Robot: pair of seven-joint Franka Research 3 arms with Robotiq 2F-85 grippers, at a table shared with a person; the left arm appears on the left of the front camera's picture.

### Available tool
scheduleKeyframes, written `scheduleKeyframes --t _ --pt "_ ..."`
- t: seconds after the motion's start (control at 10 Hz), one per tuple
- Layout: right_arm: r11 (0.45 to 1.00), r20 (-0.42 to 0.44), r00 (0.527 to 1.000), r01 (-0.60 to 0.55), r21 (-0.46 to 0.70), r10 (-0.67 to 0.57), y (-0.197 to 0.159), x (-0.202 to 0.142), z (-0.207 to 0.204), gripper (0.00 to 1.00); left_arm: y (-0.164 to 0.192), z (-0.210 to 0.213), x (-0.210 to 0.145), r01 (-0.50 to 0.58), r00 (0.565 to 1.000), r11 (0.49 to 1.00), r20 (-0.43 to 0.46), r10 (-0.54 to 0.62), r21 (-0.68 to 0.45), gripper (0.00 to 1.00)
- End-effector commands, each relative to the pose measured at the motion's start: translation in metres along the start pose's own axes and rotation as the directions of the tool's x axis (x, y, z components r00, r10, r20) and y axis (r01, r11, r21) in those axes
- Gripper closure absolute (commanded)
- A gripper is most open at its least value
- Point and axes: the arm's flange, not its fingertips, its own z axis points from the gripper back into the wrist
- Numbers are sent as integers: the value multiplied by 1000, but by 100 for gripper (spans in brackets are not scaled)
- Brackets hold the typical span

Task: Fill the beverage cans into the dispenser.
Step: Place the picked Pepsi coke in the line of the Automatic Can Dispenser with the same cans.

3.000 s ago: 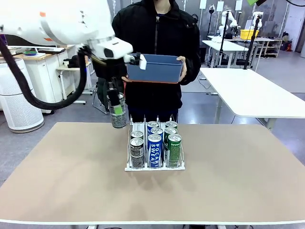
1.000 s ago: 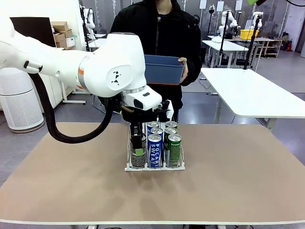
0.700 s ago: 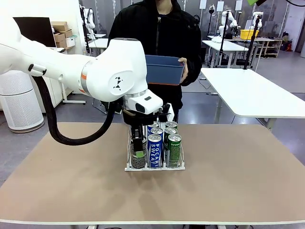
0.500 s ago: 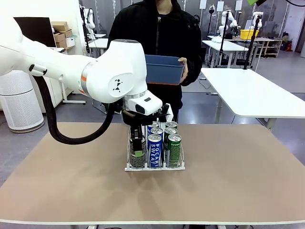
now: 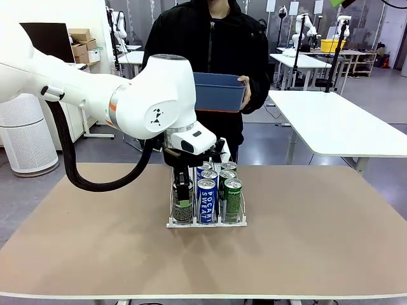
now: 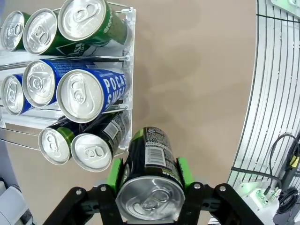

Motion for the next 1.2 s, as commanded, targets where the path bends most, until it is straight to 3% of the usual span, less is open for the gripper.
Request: scheduleKeyframes --t 0.0,0.4,1.1 --pt "1000 0 1000 2 3 -2 0 -1 -1 0 10 -10 -5 -44 998 999 41 43 15 42" --pt "1000 0 1000 2 3 -2 0 -1 -1 0 29 -17 -13 -118 992 993 49 117 7 42" --pt "1000 0 1000 2 3 -2 0 -1 -1 0 61 -31 -12 -223 965 975 139 224 -23 42"
